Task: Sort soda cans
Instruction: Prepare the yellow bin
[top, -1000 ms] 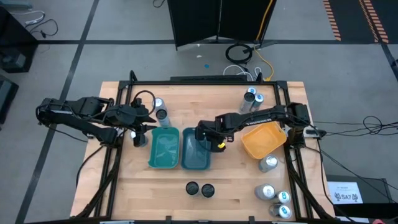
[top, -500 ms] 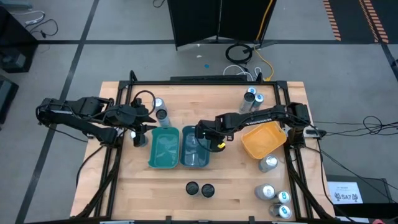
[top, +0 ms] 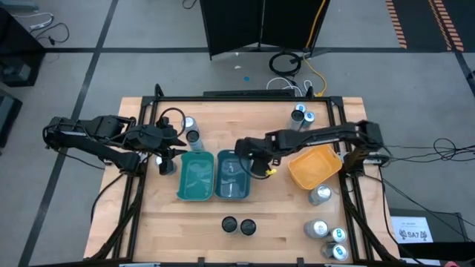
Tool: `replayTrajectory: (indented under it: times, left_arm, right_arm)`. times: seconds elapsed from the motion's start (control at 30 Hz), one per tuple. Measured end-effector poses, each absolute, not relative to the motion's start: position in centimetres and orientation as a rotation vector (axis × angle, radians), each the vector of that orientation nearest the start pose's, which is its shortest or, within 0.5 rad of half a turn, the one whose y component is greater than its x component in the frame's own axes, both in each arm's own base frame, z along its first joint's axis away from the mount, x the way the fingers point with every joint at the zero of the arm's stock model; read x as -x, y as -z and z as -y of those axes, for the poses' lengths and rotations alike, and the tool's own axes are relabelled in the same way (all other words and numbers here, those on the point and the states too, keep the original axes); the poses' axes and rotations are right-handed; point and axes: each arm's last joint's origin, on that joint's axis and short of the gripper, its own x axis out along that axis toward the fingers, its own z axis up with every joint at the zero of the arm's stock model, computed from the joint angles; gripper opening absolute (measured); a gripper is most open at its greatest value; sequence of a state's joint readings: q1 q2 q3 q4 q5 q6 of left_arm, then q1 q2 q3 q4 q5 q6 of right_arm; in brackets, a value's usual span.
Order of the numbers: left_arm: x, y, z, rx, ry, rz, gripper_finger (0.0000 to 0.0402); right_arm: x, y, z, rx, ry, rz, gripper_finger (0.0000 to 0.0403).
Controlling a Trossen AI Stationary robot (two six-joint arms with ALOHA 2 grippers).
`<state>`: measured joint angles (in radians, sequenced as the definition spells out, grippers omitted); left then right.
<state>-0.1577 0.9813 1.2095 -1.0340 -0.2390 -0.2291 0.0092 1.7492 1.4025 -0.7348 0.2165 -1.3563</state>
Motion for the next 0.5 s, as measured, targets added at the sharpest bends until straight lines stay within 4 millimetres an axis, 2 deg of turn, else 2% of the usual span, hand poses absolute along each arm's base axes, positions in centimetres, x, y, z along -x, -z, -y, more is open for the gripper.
replayTrajectory:
  times: [0.07,0.17,0.23,0.37,0.5]
  left_arm:
    - [-16.4,-36.8,1.9,0.058,-0.167,-0.775,0.0116]
    - [-16.4,-36.8,1.9,0.058,-0.167,-0.775,0.0116]
    - [-16.4,-36.8,1.9,0.058,-0.167,-0.775,0.0116]
    - [-16.4,-36.8,1.9,0.057,-0.167,-0.774,0.0116]
    - [-16.4,-36.8,1.8,0.044,-0.196,-0.767,0.0116]
  right_arm:
    - [-35.6,-26.6,0.3,1.21,-0.453,-1.04,0.0089]
    - [-34.1,-28.9,0.3,0.918,-0.245,-1.021,0.0089]
    - [-33.1,-30.3,0.3,0.66,-0.088,-0.998,0.0089]
    - [-31.0,-32.5,0.3,0.004,0.261,-0.908,0.0089]
    - [-28.9,-33.1,0.3,-0.459,0.512,-0.898,0.0089]
